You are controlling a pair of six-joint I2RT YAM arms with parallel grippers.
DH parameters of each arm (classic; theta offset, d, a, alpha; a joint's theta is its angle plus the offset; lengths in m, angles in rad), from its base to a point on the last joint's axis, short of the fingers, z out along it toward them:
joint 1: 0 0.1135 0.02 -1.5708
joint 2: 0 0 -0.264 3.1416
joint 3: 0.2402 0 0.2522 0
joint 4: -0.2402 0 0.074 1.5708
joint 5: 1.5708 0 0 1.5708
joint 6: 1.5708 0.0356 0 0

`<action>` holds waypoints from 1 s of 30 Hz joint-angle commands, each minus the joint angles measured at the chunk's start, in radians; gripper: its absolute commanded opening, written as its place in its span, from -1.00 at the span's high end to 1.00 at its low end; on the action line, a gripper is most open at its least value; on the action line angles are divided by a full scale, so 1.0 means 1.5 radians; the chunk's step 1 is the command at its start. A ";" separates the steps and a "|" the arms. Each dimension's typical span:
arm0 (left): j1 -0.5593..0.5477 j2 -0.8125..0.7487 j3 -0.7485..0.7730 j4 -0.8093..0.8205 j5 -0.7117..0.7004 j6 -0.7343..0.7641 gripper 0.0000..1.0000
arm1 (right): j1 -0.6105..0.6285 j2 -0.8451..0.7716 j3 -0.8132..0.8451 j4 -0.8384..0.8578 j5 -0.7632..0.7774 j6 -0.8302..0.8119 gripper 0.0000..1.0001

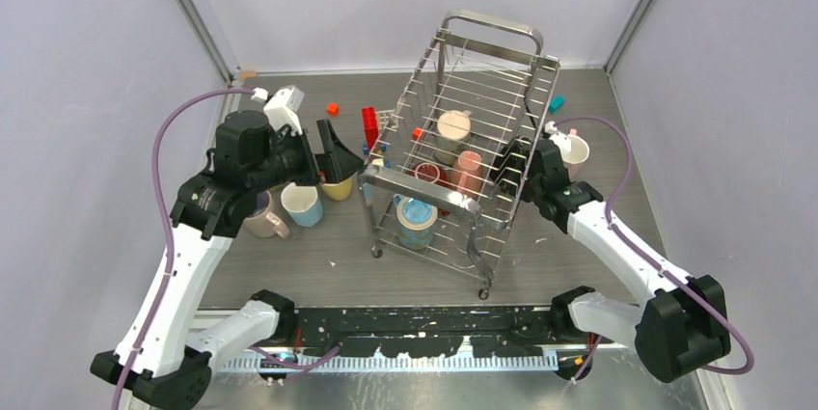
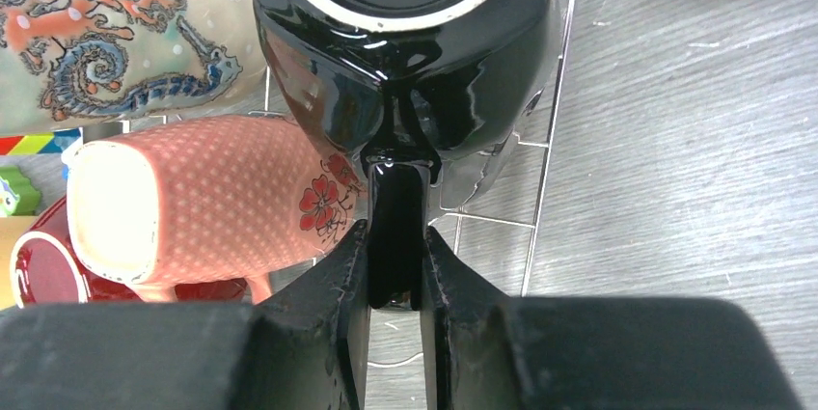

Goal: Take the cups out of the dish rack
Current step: Unload the cup from the dish rack.

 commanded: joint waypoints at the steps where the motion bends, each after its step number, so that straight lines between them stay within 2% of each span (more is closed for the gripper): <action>1: -0.003 -0.012 0.001 0.036 -0.003 -0.013 -0.99 | -0.002 -0.024 0.062 0.023 -0.005 0.063 0.98; 30: -0.003 -0.054 0.040 0.063 -0.010 -0.076 -0.99 | -0.002 -0.149 0.076 -0.008 0.014 0.230 0.98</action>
